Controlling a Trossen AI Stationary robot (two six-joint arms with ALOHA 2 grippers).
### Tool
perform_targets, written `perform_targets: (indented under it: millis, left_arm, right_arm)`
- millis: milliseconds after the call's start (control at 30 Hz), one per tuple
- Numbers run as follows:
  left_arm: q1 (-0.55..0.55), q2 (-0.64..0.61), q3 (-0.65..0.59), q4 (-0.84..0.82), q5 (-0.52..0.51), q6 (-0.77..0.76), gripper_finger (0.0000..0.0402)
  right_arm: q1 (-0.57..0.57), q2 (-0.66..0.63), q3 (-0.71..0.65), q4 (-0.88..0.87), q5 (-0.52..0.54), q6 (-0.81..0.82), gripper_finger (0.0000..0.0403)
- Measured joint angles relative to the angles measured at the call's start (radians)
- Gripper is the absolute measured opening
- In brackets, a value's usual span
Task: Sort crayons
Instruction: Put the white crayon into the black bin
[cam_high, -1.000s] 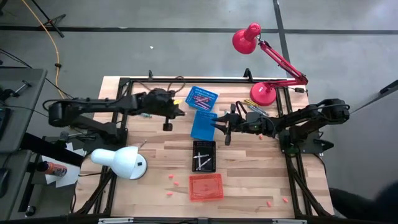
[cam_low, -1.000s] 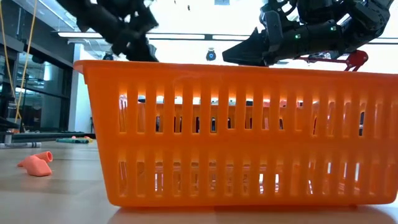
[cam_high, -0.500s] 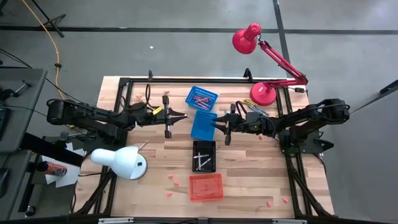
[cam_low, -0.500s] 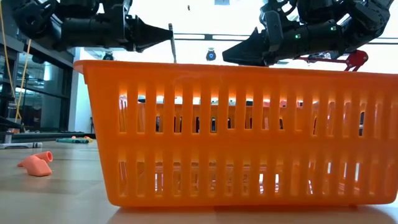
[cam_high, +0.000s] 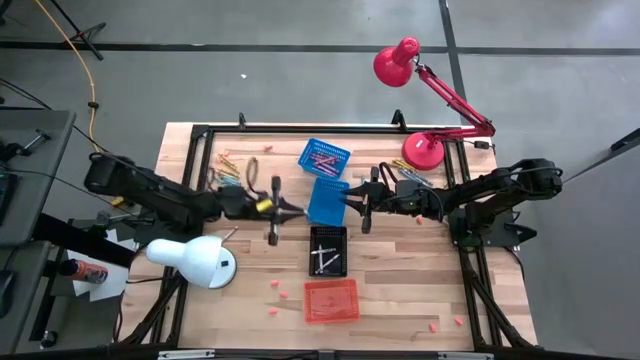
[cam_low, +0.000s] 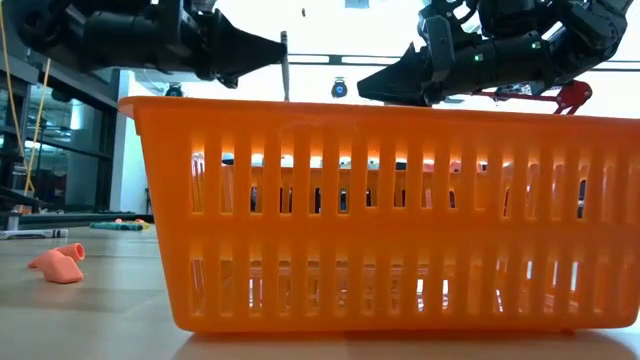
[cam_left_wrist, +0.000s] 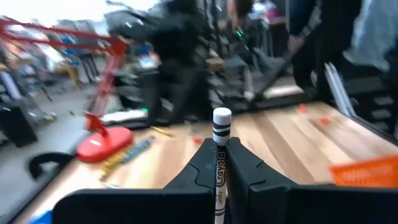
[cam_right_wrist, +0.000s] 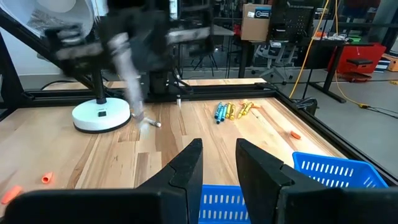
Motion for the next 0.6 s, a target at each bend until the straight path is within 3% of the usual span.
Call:
perform_targets:
  millis: [300, 600]
  left_arm:
    - [-0.142, 0.278, 0.173, -0.063, -0.130, -0.001, 0.0000]
    - [-0.174, 0.350, 0.306, -0.339, -0.222, -0.053, 0.0000]
  right_arm:
    - [0.000, 0.000, 0.000, 0.006, 0.000, 0.000, 0.0091]
    - [0.000, 0.000, 0.000, -0.003, 0.000, 0.000, 0.0091]
